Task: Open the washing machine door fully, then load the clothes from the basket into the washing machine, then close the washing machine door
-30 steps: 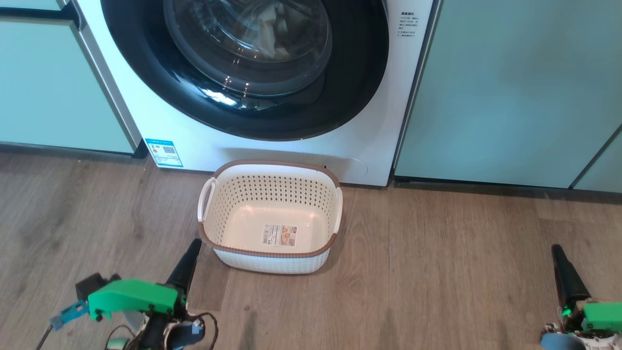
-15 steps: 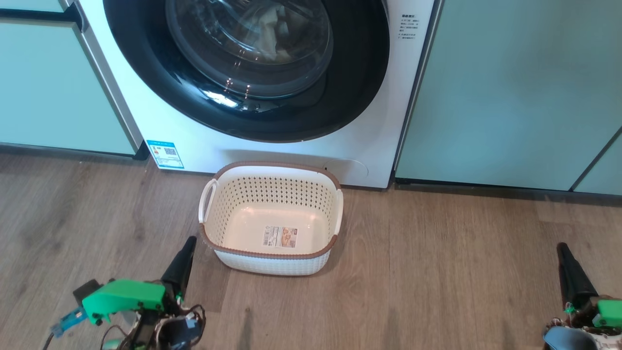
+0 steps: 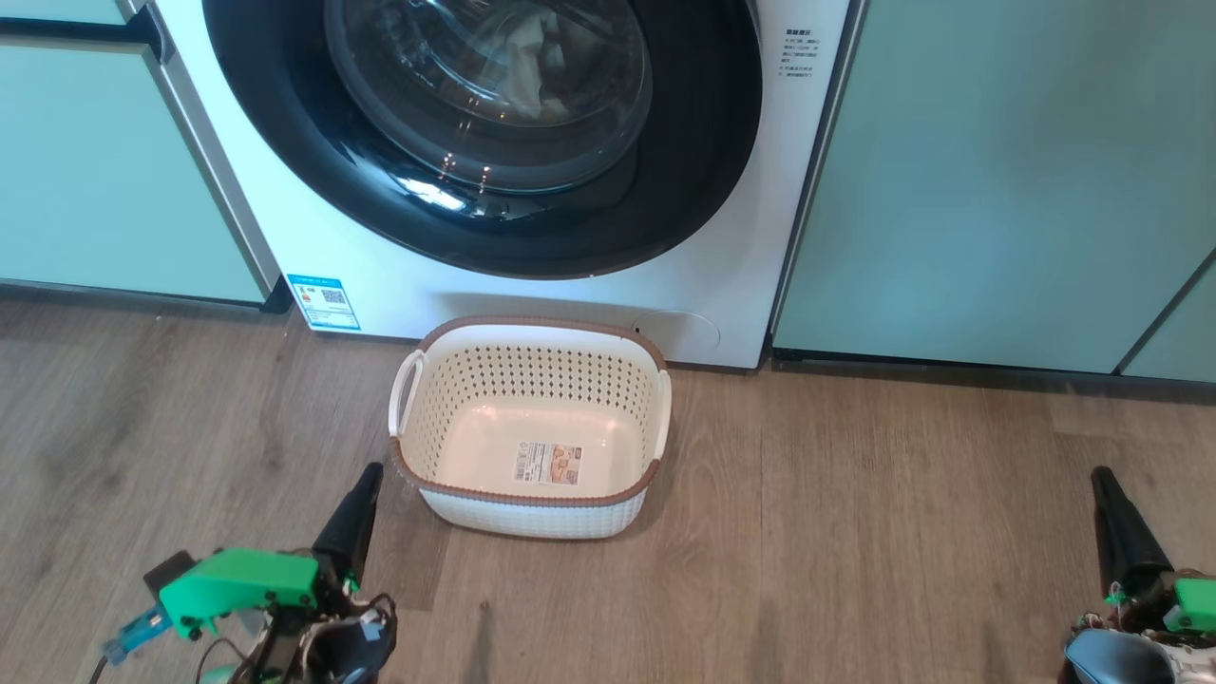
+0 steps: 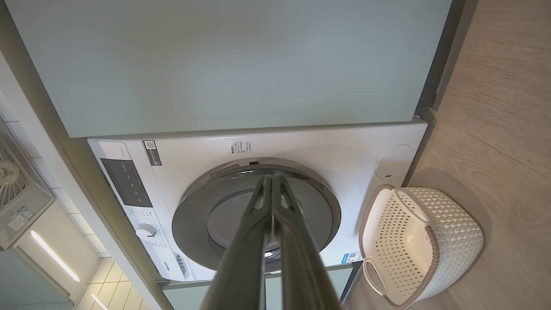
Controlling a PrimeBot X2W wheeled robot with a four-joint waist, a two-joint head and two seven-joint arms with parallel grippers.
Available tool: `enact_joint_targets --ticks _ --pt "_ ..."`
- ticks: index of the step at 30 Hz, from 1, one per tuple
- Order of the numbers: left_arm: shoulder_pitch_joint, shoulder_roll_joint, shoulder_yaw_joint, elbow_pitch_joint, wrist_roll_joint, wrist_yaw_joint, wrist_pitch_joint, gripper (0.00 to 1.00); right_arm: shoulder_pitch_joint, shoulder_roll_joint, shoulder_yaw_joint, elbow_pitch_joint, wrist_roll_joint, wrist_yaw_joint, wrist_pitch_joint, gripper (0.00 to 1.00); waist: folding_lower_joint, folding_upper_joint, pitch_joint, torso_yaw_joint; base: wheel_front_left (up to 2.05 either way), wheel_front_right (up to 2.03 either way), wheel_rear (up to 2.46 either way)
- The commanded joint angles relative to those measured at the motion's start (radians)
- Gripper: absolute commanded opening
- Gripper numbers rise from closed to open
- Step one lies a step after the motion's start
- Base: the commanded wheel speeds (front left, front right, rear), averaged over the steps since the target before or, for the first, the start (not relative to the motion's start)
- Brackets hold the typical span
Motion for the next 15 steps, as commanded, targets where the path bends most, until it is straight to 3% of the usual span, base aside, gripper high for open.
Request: enact_joint_targets --ticks 1,15 --pt "-0.055 0.007 0.037 -0.028 -0.002 -0.009 0.003 0.0 -0.054 -0.018 0.014 -0.032 0.002 -0.003 0.007 0.0 0.0 0.0 0.0 0.0 0.0 0.0 0.0" --pt "-0.056 0.004 0.042 -0.028 0.002 -0.009 0.006 0.0 -0.054 -0.014 0.008 -0.032 -0.002 -0.003 0.011 0.0 0.0 0.0 0.0 0.0 0.0 0.0 0.0"
